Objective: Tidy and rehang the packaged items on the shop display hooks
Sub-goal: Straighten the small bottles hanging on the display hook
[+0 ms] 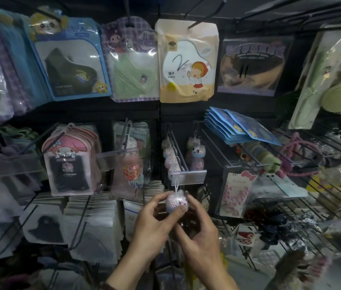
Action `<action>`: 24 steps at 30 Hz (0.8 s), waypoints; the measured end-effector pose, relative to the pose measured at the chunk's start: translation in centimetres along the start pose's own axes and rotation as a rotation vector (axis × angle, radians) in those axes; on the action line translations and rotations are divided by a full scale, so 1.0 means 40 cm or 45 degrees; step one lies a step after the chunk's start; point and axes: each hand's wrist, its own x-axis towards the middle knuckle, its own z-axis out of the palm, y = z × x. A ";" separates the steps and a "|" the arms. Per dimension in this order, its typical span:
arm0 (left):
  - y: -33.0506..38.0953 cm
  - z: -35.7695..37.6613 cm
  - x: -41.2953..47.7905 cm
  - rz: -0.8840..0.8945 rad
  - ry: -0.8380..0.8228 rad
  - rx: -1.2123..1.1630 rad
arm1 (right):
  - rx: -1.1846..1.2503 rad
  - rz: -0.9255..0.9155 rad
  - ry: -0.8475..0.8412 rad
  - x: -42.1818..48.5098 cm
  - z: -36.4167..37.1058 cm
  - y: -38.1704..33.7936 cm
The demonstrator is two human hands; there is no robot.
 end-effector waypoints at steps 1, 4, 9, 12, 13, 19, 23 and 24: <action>0.002 0.002 0.001 -0.001 -0.007 -0.005 | -0.011 0.012 0.023 -0.002 -0.002 0.004; -0.002 -0.001 0.008 -0.033 0.007 0.017 | -0.150 -0.022 0.153 -0.004 -0.010 0.013; -0.014 -0.006 0.017 0.010 0.070 0.147 | -0.313 -0.131 0.310 0.015 -0.011 0.000; -0.019 -0.010 0.022 0.027 0.142 0.243 | -0.370 -0.126 0.258 0.030 -0.007 -0.005; -0.019 -0.014 0.022 0.023 0.150 0.250 | -0.390 -0.126 0.246 0.033 -0.006 -0.006; -0.018 -0.032 0.021 0.046 0.176 0.282 | -0.455 -0.091 0.210 0.058 0.005 0.000; -0.023 -0.042 0.028 0.044 0.216 0.301 | -0.515 0.018 0.164 0.099 0.016 0.007; -0.024 -0.044 0.028 0.038 0.216 0.302 | -0.525 0.051 0.143 0.112 0.020 0.006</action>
